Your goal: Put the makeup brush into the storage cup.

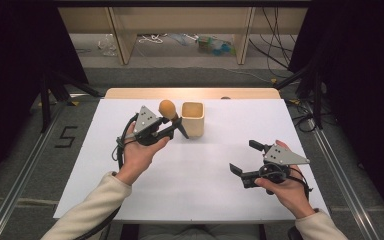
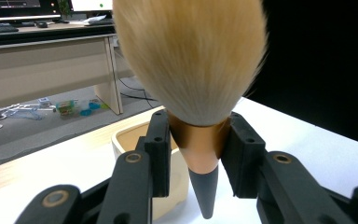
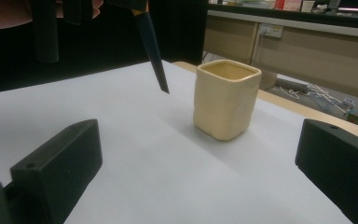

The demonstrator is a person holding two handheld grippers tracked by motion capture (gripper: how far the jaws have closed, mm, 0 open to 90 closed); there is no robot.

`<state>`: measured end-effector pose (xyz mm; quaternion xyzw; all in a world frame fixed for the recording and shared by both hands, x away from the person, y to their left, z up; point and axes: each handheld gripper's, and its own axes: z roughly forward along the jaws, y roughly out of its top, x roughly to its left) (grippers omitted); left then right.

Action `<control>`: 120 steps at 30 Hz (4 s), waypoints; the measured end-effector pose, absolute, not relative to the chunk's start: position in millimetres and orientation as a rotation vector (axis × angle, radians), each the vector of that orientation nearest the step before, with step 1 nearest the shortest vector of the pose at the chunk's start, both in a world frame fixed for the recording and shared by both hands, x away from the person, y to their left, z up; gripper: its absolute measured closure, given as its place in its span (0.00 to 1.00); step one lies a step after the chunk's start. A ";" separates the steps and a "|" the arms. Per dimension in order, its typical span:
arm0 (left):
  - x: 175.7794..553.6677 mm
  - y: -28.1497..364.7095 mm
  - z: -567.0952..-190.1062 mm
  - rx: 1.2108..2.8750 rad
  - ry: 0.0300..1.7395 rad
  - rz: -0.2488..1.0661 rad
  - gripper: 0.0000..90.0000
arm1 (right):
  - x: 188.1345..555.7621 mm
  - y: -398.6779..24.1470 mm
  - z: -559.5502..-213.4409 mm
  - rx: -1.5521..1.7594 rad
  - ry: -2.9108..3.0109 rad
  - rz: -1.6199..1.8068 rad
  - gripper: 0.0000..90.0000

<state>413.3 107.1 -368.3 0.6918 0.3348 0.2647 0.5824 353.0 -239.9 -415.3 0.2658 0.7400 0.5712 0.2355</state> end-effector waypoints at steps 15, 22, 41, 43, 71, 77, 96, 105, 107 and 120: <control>418.7 104.1 -362.4 1.617 0.775 0.638 0.73 | 350.5 -242.2 -416.7 0.746 2.021 1.577 0.02; 421.2 101.0 -359.4 1.613 0.774 0.642 0.73 | 349.7 -243.2 -417.2 0.751 2.018 1.577 0.02; 427.0 97.2 -354.3 1.605 0.811 0.646 0.73 | 348.1 -245.6 -418.1 0.757 2.029 1.584 0.02; 427.7 97.2 -354.0 1.599 0.816 0.649 0.73 | 348.3 -245.2 -418.5 0.752 2.027 1.590 0.02; 441.3 93.5 -347.3 1.612 0.801 0.707 0.73 | 346.5 -246.0 -420.1 0.773 2.019 1.584 0.02; 444.2 92.8 -344.8 1.608 0.806 0.711 0.73 | 346.3 -246.7 -420.5 0.774 2.028 1.584 0.02; 451.5 89.1 -337.5 1.620 0.772 0.736 0.73 | 345.8 -247.3 -421.1 0.769 2.024 1.599 0.02; 454.0 88.0 -335.9 1.618 0.771 0.739 0.73 | 345.4 -247.7 -421.1 0.770 2.030 1.589 0.02; 454.7 87.2 -335.7 1.613 0.773 0.737 0.73 | 345.1 -247.9 -421.1 0.775 2.032 1.585 0.02; 459.9 86.5 -335.4 1.617 0.777 0.747 0.73 | 344.8 -248.8 -421.3 0.777 2.025 1.584 0.02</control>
